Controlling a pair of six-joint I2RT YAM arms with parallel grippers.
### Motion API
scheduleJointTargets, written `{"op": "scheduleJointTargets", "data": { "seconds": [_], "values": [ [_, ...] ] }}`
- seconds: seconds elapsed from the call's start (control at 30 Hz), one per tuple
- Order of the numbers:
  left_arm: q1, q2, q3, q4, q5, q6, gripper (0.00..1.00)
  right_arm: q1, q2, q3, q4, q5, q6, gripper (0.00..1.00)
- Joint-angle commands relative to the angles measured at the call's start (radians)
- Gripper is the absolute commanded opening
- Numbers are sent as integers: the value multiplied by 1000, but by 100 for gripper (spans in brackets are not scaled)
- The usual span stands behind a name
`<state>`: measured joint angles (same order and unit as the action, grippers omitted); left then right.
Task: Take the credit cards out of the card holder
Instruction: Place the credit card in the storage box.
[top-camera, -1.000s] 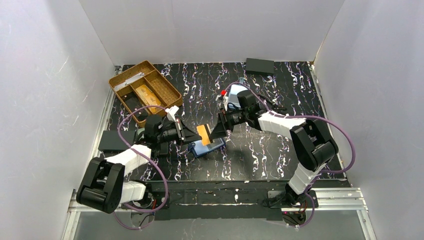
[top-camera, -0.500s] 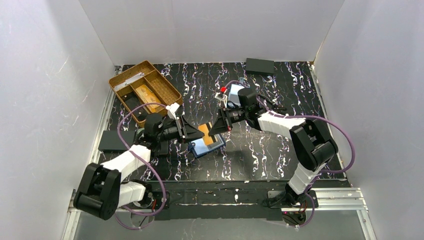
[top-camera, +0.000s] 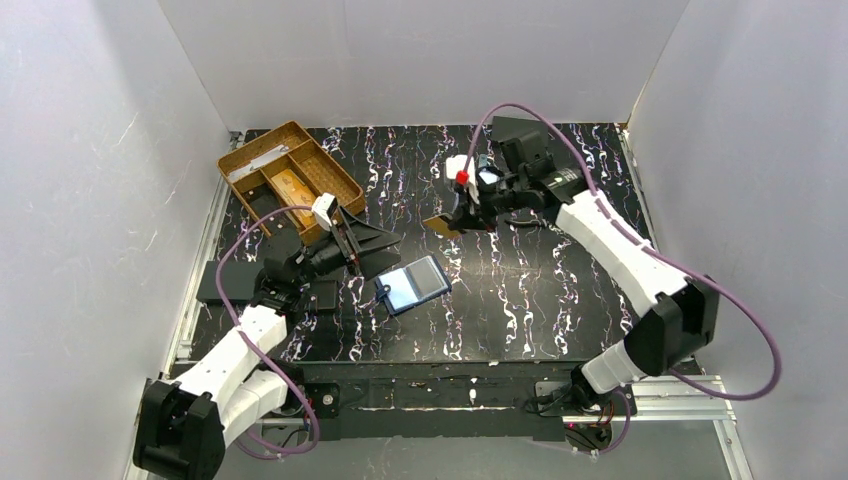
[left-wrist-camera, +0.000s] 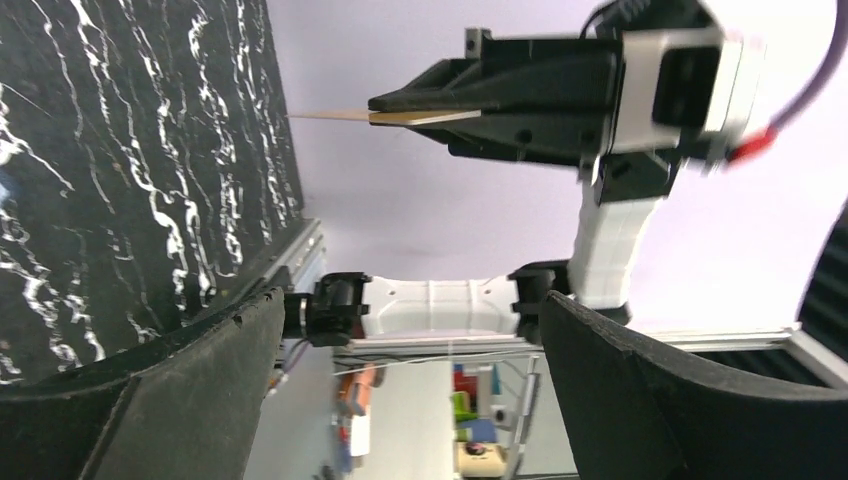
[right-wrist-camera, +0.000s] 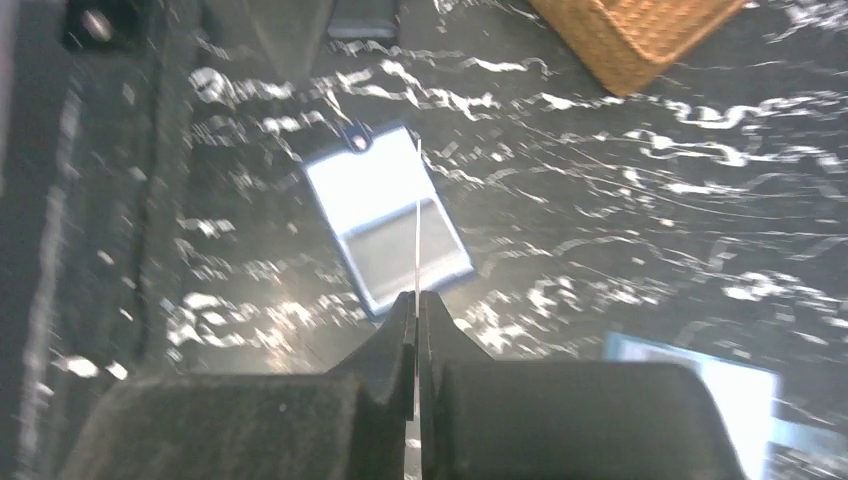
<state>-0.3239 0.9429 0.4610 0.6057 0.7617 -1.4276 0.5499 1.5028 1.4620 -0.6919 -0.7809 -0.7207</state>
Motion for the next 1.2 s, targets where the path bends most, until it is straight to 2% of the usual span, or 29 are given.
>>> {"op": "scheduleJointTargets", "data": {
  "seconds": [0.0, 0.1, 0.2, 0.33, 0.43, 0.7, 0.87, 1.17],
  "values": [
    [-29, 31, 59, 52, -6, -154, 98, 2, -109, 30, -259, 191, -543, 1],
    [-77, 76, 92, 65, -20, -167, 97, 2, -133, 71, -332, 207, -718, 1],
    [-132, 133, 128, 76, -35, -174, 95, 5, -205, 28, -327, 189, -856, 1],
    [-194, 189, 162, 115, -73, -205, 90, 21, -408, -171, -132, 159, -983, 1],
    [-239, 214, 185, 137, -101, -213, 87, 30, -562, -332, 43, 135, -1025, 1],
    [-326, 277, 208, 170, -130, -204, 75, 38, -716, -532, 274, 96, -1034, 1],
    [-367, 325, 231, 230, -134, -212, 66, 43, -766, -601, 296, 66, -1100, 1],
    [-406, 417, 232, 333, -126, -243, 44, 50, -820, -682, 328, 36, -1171, 1]
  ]
}}
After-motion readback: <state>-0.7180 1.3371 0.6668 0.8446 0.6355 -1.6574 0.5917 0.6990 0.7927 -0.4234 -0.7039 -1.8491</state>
